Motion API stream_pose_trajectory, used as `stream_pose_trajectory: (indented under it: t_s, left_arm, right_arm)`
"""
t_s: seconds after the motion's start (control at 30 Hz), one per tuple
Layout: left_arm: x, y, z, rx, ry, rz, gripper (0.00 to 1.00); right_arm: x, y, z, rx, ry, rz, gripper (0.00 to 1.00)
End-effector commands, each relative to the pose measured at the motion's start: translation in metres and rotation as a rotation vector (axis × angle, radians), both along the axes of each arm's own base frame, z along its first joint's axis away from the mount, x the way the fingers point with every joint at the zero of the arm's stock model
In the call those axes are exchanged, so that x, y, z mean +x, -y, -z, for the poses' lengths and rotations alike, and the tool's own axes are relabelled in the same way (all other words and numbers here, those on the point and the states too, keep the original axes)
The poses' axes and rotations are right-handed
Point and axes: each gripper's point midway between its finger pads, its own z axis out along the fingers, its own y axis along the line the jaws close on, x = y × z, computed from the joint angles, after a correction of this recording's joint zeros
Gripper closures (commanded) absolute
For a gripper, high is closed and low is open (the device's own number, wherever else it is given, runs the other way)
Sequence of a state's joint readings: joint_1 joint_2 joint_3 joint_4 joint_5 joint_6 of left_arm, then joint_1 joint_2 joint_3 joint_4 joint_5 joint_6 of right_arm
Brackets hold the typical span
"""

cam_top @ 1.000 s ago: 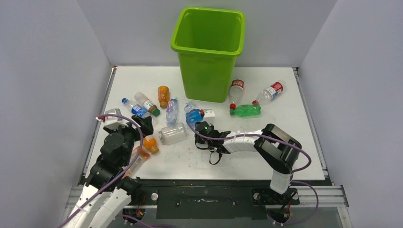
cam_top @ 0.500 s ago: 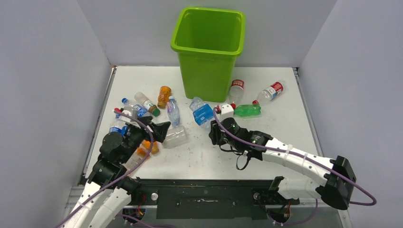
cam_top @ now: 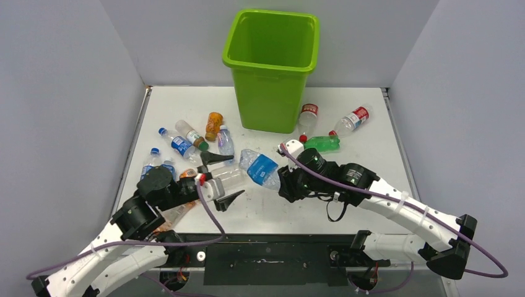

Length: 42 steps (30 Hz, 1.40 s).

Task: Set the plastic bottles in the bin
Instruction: Pick up the plastic bottle at the center of the board, then place the plastic bottle in the trash bin.

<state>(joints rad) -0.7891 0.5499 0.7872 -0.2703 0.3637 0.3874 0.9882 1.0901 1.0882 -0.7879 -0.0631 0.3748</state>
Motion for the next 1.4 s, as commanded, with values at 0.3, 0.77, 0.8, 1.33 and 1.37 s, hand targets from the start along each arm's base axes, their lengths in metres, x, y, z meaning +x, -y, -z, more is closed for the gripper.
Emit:
stream_pose_trajectory:
  t_s: [0.3, 0.77, 0.8, 1.33, 1.37]
  left_arm:
    - [0.031, 0.044, 0.054, 0.547, 0.489, -0.133, 0.03]
    - [0.044, 0.05, 0.025, 0.414, 0.572, -0.245, 0.9]
    - [0.042, 0.05, 0.022, 0.389, 0.556, -0.244, 0.98]
    - [-0.036, 0.051, -0.087, -0.57, -0.343, 0.062, 1.0]
    - [-0.04, 0.052, -0.09, -0.603, -0.394, 0.096, 1.0]
  right_arm:
    - [-0.015, -0.022, -0.042, 0.038, -0.03, -0.136, 0.95]
    - [-0.031, -0.031, -0.07, 0.135, -0.013, -0.178, 0.82]
    - [-0.03, -0.032, -0.075, 0.146, 0.003, -0.185, 0.64]
    - [-0.029, 0.015, -0.195, 0.848, 0.564, -0.07, 0.1]
    - [-0.031, 0.012, -0.193, 0.847, 0.559, -0.089, 0.1]
